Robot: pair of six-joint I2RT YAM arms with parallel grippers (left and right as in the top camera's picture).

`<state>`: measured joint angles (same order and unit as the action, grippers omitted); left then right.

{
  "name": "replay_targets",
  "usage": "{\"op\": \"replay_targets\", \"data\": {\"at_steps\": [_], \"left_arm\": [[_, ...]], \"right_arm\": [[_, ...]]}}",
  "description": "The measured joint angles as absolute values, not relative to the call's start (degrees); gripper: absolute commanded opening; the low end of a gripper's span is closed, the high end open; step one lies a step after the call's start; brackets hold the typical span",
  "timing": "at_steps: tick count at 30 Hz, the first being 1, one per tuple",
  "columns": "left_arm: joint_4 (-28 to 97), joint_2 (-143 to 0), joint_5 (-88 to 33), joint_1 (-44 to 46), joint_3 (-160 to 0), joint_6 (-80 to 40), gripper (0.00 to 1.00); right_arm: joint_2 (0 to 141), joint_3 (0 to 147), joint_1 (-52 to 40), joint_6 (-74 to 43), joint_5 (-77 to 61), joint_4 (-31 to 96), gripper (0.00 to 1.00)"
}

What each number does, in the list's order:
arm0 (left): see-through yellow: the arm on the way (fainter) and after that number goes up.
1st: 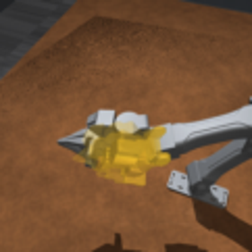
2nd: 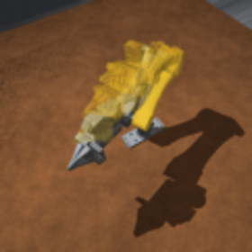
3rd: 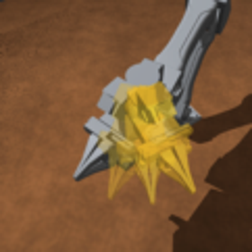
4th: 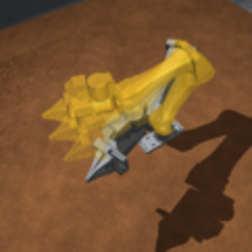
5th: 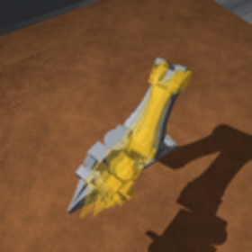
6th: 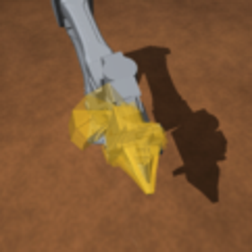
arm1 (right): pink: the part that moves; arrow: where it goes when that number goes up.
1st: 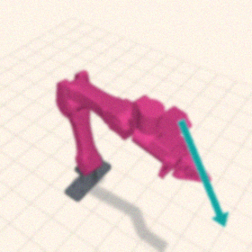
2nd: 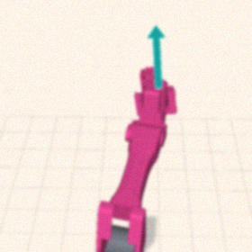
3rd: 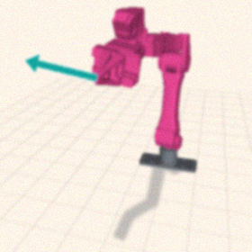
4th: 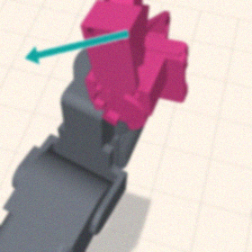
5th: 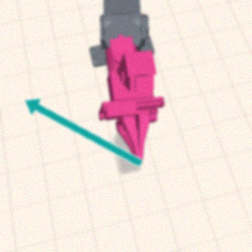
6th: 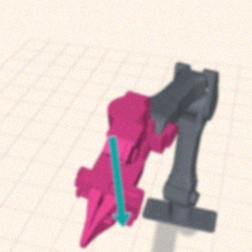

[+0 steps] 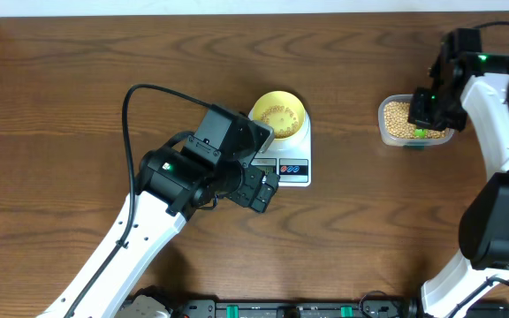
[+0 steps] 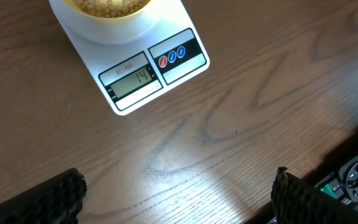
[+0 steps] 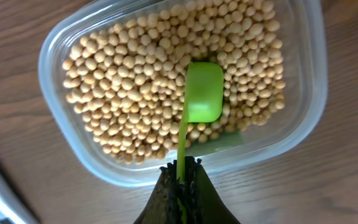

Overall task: Scoop item into bowl and weigh 50g on scale
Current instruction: 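Return the empty scoop with the right gripper into the soybean tub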

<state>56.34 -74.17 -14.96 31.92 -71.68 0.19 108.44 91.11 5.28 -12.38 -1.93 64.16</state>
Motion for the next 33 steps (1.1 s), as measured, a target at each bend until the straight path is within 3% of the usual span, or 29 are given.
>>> {"op": "replay_targets", "data": {"at_steps": [25,33], "left_arm": [[56.34,-74.17,-14.96,31.92,-71.68,0.19,0.98],[56.34,-74.17,-14.96,31.92,-71.68,0.19,0.98]], "right_arm": [[109.14,91.11,22.70,-2.96,-27.59,65.39,0.01],[109.25,91.11,23.99,-0.62,-32.69,65.39,0.01]]}}
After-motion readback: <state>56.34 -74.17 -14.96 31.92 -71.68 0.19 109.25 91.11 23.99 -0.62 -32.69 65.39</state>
